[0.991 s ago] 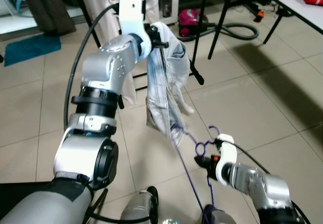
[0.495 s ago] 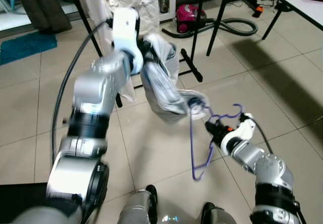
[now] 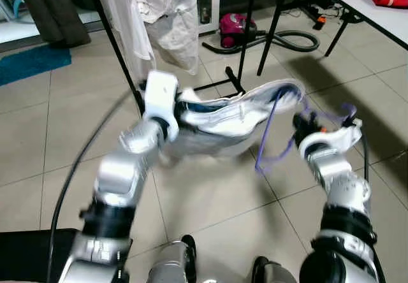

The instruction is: Hang hanger

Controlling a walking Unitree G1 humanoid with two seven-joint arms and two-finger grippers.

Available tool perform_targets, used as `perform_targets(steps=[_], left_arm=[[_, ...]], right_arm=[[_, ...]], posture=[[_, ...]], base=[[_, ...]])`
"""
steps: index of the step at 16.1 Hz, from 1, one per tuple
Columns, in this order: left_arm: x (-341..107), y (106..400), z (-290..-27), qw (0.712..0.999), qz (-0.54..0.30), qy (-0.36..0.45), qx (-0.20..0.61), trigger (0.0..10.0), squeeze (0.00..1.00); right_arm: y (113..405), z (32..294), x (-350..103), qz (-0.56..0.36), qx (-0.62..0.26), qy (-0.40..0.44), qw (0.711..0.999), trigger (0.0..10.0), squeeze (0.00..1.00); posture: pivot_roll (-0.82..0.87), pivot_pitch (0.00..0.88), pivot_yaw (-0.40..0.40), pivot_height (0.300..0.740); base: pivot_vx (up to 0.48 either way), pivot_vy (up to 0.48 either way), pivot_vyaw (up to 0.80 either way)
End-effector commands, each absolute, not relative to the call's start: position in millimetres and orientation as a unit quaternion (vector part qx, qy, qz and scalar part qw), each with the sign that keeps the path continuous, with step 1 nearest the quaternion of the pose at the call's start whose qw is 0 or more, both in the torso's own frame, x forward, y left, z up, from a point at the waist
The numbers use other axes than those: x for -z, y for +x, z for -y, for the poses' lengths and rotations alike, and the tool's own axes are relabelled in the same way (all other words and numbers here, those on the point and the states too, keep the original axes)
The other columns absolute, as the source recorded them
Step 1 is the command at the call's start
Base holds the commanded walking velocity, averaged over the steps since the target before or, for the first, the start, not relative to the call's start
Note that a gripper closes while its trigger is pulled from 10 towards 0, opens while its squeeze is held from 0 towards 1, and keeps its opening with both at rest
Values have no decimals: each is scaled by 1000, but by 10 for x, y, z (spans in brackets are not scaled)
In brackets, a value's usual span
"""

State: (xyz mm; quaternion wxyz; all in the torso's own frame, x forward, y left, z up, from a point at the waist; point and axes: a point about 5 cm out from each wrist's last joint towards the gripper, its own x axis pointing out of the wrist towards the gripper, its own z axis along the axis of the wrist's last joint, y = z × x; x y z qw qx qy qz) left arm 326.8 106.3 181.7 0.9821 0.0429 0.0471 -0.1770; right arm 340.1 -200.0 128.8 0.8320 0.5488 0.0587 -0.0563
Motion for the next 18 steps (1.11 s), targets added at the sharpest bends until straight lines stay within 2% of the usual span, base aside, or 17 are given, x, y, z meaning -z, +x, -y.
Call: perform_targets(steps=[1, 6, 8, 9, 15, 18], left_arm=[[-1927, 3196, -1001, 978, 18, 79, 191, 0, 0], [-1764, 3032, -703, 947, 70, 144, 279, 0, 0], [-1661, 2918, -550, 923, 91, 165, 337, 0, 0], [-1629, 2896, -526, 920, 87, 164, 346, 0, 0], [-1460, 2964, -552, 924, 67, 168, 337, 0, 0], [-1421, 2992, -576, 927, 67, 163, 331, 0, 0]], right_arm=[[3426, 2110, -1350, -34, 89, 565, 819, 10000, 0], [3582, 2055, -1428, -29, 127, 586, 800, 10000, 0], [3720, 2075, -1582, -8, 148, 607, 781, 10000, 0], [3751, 2087, -1614, -5, 157, 613, 774, 10000, 0], [3868, 2037, -1702, -2, 179, 634, 753, 10000, 0], [3876, 2025, -1689, -4, 180, 628, 757, 10000, 0]], posture=[[63, 92, 32, 740], [49, 75, 35, 740], [47, 68, 39, 740], [47, 66, 42, 740], [48, 67, 44, 740], [56, 74, 47, 740]], base=[[0, 0, 0], [0, 0, 0], [0, 0, 0], [0, 0, 0], [0, 0, 0], [0, 0, 0]])
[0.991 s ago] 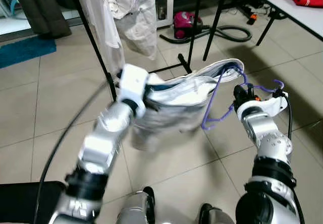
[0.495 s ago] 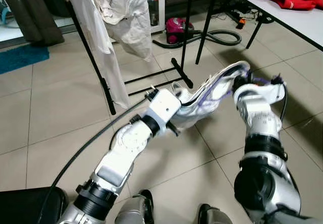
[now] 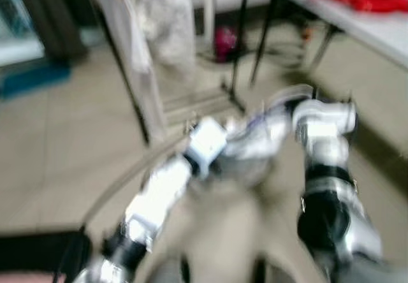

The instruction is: Hang hanger

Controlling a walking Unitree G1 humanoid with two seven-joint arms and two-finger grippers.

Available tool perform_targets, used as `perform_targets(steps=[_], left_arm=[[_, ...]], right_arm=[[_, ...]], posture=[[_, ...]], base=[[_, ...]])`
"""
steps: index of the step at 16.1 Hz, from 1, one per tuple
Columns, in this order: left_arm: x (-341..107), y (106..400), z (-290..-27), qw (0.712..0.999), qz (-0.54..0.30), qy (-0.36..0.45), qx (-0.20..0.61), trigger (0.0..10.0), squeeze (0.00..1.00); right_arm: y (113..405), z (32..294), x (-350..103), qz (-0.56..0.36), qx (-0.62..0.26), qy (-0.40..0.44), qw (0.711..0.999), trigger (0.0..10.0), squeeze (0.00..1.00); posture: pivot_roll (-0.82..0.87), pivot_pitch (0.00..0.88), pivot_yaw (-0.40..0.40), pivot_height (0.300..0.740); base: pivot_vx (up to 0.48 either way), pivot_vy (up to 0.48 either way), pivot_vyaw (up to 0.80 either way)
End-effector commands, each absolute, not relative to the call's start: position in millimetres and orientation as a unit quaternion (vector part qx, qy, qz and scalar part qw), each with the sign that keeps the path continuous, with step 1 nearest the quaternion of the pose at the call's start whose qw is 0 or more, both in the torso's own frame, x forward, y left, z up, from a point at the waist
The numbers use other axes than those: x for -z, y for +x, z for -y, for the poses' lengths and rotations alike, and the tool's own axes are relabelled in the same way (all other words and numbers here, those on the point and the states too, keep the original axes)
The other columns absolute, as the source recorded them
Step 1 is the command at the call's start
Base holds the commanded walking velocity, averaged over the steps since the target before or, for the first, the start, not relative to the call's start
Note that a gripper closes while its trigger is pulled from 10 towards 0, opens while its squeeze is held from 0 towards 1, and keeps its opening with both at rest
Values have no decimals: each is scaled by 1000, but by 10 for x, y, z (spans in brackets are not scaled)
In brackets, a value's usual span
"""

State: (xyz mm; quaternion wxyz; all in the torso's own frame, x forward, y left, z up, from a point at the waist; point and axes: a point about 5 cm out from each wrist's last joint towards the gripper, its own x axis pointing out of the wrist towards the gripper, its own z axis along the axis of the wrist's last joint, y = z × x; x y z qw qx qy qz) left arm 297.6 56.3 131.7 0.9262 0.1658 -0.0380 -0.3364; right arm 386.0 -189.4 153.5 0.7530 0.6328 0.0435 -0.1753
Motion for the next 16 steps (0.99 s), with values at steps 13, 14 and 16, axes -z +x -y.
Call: perform_targets(steps=[13, 14, 16], left_arm=[[-1864, 2796, -365, 892, 116, 64, 432, 0, 0], [-1906, 2771, -388, 886, 122, 75, 441, 0, 0], [-1882, 2748, -431, 881, 122, 97, 446, 0, 0]], right_arm=[[3724, 2115, -1364, -47, 241, 522, 817, 10000, 0], [3696, 2134, -1308, -59, 245, 476, 843, 10000, 0], [3671, 2177, -1269, -60, 252, 479, 839, 10000, 0]], posture=[[68, 79, 64, 740], [73, 74, 66, 740], [78, 70, 66, 740]], base=[[0, 0, 0], [0, 0, 0], [0, 0, 0]])
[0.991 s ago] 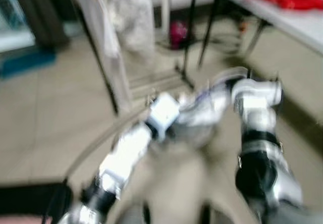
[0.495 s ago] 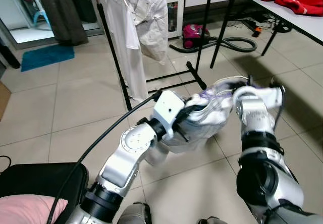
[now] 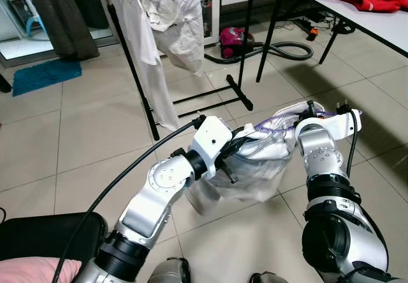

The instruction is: Hang hanger

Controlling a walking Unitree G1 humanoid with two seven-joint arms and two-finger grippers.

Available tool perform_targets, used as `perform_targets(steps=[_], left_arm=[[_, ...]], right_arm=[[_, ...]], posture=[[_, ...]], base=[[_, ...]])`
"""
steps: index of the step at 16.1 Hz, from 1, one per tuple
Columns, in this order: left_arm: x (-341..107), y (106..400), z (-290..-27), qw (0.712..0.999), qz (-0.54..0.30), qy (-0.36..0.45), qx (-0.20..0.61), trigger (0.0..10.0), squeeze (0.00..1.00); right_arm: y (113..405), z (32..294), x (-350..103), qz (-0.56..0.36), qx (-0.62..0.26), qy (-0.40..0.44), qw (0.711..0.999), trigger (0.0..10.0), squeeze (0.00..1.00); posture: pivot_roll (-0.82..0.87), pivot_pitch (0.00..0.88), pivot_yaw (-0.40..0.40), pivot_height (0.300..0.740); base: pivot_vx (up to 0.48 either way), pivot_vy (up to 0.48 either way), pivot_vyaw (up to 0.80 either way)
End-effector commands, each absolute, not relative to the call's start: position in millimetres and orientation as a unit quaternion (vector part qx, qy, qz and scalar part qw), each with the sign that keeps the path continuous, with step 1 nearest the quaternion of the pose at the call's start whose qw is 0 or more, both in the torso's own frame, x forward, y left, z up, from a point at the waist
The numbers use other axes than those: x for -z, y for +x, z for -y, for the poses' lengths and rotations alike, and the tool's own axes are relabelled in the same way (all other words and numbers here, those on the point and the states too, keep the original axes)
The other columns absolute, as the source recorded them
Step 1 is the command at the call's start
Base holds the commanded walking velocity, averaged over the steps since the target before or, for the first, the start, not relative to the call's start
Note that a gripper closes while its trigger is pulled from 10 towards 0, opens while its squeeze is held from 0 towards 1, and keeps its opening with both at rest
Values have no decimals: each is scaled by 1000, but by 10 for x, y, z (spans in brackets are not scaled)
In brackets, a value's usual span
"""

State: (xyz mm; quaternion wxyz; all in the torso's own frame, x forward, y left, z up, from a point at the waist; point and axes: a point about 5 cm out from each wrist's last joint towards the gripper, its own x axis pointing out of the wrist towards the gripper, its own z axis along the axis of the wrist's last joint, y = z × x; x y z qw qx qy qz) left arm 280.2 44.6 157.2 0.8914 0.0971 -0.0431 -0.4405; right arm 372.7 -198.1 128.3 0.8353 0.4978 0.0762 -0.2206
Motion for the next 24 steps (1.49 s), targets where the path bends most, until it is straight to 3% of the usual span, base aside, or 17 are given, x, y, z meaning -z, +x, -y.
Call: perform_targets(steps=[1, 15, 24], left_arm=[[-1823, 2744, -489, 880, 114, 117, 446, 0, 0], [-1509, 3032, -941, 928, 49, 211, 302, 0, 0], [-1497, 2862, -624, 884, 101, 252, 382, 0, 0]], right_arm=[[3652, 2231, -1254, -58, 260, 487, 832, 10000, 0], [3624, 2455, -1340, -39, 275, 494, 824, 10000, 0], [3694, 2283, -1321, -62, 272, 522, 806, 10000, 0]], posture=[[82, 67, 65, 740], [78, 77, 73, 740], [81, 80, 74, 740]], base=[[0, 0, 0], [0, 0, 0], [0, 0, 0]])
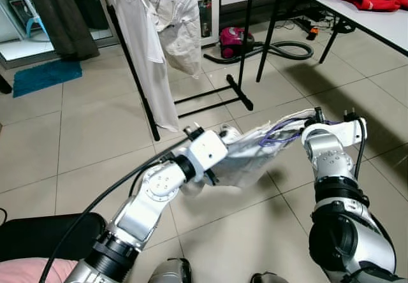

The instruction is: Hang hanger

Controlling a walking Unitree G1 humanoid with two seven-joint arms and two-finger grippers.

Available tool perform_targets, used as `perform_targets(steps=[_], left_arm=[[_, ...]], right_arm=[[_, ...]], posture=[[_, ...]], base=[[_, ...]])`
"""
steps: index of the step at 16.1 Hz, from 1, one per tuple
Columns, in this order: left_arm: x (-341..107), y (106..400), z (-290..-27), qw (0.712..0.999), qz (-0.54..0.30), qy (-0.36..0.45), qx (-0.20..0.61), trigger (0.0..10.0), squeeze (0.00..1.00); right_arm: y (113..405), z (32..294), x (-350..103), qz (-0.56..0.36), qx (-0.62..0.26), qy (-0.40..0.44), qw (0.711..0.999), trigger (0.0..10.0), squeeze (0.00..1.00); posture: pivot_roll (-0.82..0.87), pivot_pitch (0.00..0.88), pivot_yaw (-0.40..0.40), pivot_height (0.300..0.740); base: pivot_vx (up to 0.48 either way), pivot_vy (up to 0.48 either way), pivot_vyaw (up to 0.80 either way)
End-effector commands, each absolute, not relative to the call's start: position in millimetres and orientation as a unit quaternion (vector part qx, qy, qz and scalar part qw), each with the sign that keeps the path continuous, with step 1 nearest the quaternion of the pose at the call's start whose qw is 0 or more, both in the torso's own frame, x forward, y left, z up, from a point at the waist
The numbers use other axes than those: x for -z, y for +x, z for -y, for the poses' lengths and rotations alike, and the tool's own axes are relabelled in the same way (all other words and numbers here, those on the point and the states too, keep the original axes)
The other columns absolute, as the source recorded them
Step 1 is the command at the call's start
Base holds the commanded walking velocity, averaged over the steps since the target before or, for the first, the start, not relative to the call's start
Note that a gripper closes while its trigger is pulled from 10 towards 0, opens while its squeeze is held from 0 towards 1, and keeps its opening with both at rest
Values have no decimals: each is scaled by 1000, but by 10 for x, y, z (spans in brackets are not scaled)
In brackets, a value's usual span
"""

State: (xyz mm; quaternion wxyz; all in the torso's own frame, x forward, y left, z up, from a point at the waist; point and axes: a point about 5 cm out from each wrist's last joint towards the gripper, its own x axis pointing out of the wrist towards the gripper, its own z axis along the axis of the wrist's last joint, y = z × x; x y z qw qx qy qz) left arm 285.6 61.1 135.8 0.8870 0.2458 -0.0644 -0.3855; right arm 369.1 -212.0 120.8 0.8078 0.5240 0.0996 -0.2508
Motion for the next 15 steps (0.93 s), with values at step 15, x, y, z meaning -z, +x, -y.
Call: perform_targets(steps=[15], left_arm=[[-1629, 2675, -355, 820, 178, 273, 472, 0, 0]], right_arm=[[3661, 2099, -1083, -153, 289, 444, 834, 10000, 0]], posture=[[92, 79, 73, 740]], base=[[0, 0, 0]])
